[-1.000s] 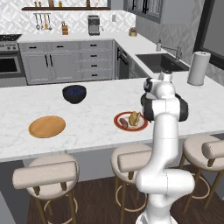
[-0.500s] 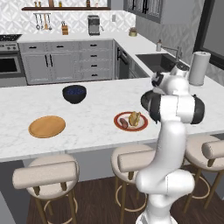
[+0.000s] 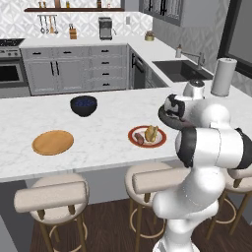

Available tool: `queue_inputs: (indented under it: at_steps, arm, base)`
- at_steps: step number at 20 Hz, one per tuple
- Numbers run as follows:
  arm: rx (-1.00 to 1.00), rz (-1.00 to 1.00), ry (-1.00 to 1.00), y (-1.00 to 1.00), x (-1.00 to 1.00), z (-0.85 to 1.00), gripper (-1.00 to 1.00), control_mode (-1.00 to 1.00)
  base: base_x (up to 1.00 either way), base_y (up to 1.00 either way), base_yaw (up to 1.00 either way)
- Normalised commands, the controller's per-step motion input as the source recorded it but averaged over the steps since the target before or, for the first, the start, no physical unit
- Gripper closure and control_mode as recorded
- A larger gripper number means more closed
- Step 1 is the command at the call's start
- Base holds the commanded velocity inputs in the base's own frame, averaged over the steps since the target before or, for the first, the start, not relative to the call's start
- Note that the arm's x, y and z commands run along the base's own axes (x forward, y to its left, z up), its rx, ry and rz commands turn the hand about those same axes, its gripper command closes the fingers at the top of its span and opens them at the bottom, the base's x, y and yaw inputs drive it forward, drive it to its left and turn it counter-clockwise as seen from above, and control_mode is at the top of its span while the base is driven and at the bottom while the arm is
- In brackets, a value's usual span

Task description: Place one bun and one sausage from the bowl on each plate.

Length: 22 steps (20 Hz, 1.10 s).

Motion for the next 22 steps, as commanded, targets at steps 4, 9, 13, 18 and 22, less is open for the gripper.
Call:
queue_inputs:
  at_steps: [4, 9, 13, 18, 22]
  arm:
    - [-0.03, 0.0, 0.06, 0.08, -0.05, 0.0, 1.0, -1.0]
    - [0.0, 0.0, 0.0, 0.0, 0.0, 0.0, 1.0, -1.0]
    - [0.0, 0.03, 0.0, 0.25, -0.04, 0.01, 1.0, -1.0]
    - [0.0, 0.03, 0.07, 0.5, 0.0, 0.0, 1.0, -1.0]
    - [0.0, 0.0, 0.08, 0.35, 0.0, 0.0, 1.0, -1.0]
  base:
    - [0.0, 0.0, 0.0]
    - [0.0, 0.0, 0.0]
    - [0.0, 0.0, 0.0]
    - [0.0, 0.0, 0.0]
    - [0.0, 0.0, 0.0]
